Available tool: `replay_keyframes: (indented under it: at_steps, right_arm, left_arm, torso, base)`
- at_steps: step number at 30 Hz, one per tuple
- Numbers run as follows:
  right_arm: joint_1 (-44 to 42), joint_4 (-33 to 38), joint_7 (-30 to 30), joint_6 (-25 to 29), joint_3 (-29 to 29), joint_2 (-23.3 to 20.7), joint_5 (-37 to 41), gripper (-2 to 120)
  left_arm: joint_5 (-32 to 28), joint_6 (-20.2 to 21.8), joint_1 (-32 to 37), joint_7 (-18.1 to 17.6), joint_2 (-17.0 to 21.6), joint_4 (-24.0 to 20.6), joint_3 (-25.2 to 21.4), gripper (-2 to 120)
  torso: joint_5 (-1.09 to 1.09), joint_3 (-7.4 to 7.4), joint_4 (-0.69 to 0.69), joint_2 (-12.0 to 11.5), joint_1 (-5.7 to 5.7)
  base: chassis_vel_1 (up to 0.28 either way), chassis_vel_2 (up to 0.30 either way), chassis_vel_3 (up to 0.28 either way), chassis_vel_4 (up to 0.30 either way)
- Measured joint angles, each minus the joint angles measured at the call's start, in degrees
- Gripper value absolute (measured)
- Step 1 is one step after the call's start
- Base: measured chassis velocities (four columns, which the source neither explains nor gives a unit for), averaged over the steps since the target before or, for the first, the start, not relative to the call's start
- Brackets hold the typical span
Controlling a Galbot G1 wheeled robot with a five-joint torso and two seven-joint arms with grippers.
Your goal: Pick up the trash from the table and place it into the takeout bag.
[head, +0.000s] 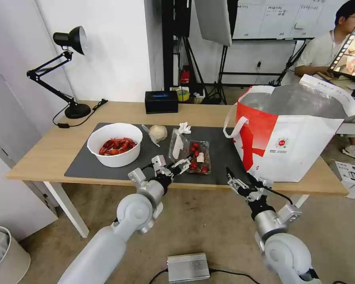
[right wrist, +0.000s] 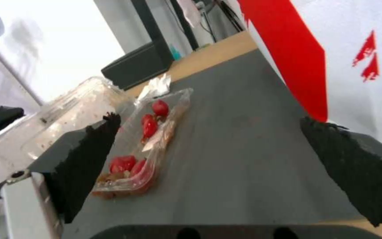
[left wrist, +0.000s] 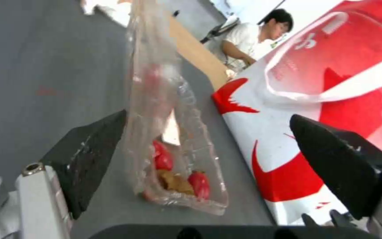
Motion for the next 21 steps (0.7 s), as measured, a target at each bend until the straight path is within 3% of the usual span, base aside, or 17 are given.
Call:
replay_keyframes:
  at_steps: [3, 6, 10, 21]
  right_arm:
    - [0.5, -0.4, -0.2, 0.0, -0.4, 0.3, 0.0, 100]
    - [0.6, -0.5, -0.2, 0.0, -0.5, 0.3, 0.1, 100]
    - [0.6, -0.5, -0.3, 0.0, -0.5, 0.3, 0.1, 100]
    - [0.8, -0.5, -0.4, 0.1, -0.2, 0.4, 0.5, 100]
  left_arm:
    - [1.8, -1.3, -0.6, 2.6, -0.6, 0.9, 0.7, 100]
    - [3.8, -2.5, -1.2, 5.2, -1.0, 1.7, 1.6, 91]
    - [4.8, -2.6, -1.3, 6.2, -1.1, 1.9, 1.9, 85]
    - [8.5, -2.6, -1.9, 9.8, -1.5, 3.3, 3.3, 41]
  torso:
    - [0.00, 0.00, 0.01, 0.0, 0.00]
    - [0.00, 0.00, -0.01, 0.0, 0.00]
    - [0.00, 0.00, 0.00, 0.0, 0.00]
    - [0.00, 0.00, 0.00, 0.0, 0.00]
  base:
    - [0.000, 0.000, 0.000, 0.000]
    - [0.000, 0.000, 0.000, 0.000]
    - [0.000, 0.000, 0.000, 0.000]
    - [0.000, 0.000, 0.000, 0.000]
